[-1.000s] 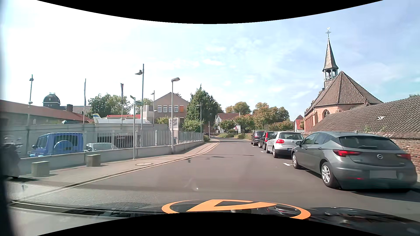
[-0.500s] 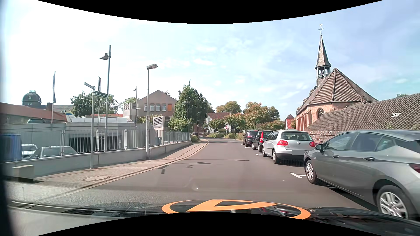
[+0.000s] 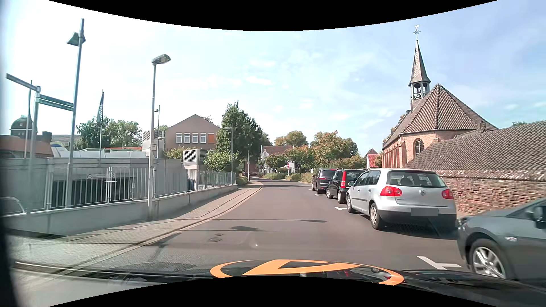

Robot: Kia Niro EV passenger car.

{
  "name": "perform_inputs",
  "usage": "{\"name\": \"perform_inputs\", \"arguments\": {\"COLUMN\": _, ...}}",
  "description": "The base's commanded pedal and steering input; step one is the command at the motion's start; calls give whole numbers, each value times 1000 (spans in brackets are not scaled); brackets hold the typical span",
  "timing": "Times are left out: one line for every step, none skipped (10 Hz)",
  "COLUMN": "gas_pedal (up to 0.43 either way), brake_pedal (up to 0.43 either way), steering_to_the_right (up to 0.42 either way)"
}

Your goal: Follow the waypoints while adhering to traffic rules and regulations

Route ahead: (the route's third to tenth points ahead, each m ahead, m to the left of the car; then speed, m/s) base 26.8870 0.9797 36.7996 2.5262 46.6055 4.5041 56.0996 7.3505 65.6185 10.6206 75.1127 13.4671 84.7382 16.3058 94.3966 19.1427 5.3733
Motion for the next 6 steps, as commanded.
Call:
{"name": "perform_inputs", "arguments": {"gas_pedal": 87, "brake_pedal": 0, "steering_to_the_right": 15}}
{"name": "perform_inputs", "arguments": {"gas_pedal": 87, "brake_pedal": 0, "steering_to_the_right": 13}}
{"name": "perform_inputs", "arguments": {"gas_pedal": 87, "brake_pedal": 0, "steering_to_the_right": 9}}
{"name": "perform_inputs", "arguments": {"gas_pedal": 87, "brake_pedal": 0, "steering_to_the_right": 5}}
{"name": "perform_inputs", "arguments": {"gas_pedal": 87, "brake_pedal": 0, "steering_to_the_right": 6}}
{"name": "perform_inputs", "arguments": {"gas_pedal": 87, "brake_pedal": 0, "steering_to_the_right": 1}}
